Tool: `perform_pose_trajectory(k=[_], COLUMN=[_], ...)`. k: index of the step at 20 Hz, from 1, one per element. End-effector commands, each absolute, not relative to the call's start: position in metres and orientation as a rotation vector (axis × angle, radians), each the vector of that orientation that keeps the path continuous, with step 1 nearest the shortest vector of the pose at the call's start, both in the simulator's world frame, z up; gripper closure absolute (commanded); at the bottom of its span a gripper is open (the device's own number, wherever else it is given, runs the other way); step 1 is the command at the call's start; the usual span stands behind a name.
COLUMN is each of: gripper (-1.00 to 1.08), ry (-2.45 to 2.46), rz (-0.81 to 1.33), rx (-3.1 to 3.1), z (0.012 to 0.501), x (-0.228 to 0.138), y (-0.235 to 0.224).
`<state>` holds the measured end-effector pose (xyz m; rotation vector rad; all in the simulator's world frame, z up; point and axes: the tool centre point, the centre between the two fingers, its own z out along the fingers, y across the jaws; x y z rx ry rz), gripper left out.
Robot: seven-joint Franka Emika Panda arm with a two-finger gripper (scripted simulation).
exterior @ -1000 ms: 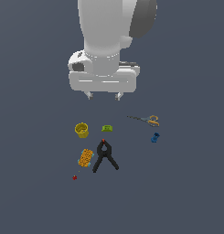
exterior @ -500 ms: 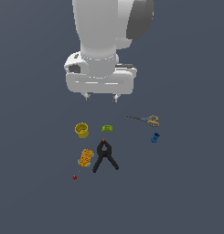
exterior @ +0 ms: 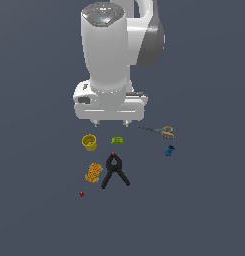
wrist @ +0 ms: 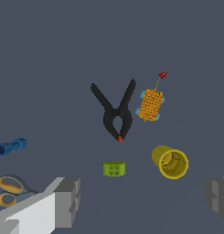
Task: Pick up a designated object from a clutter of objects.
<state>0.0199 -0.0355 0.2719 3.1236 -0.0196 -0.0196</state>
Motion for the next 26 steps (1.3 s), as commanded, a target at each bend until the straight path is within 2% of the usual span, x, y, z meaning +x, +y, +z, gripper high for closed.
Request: perform_pose_trajectory(k=[1,15,26], gripper=[-0.92,-0.92,-0.92], ry=[0.001,0.126,0.165], rz=[-0.019,-0.005,0.000], rx=[3.125,3.134,3.137], z=[0.252,0.118,0.071], x=[0.030,0.072,0.078], y=[-0.036,-0.035,-0.035])
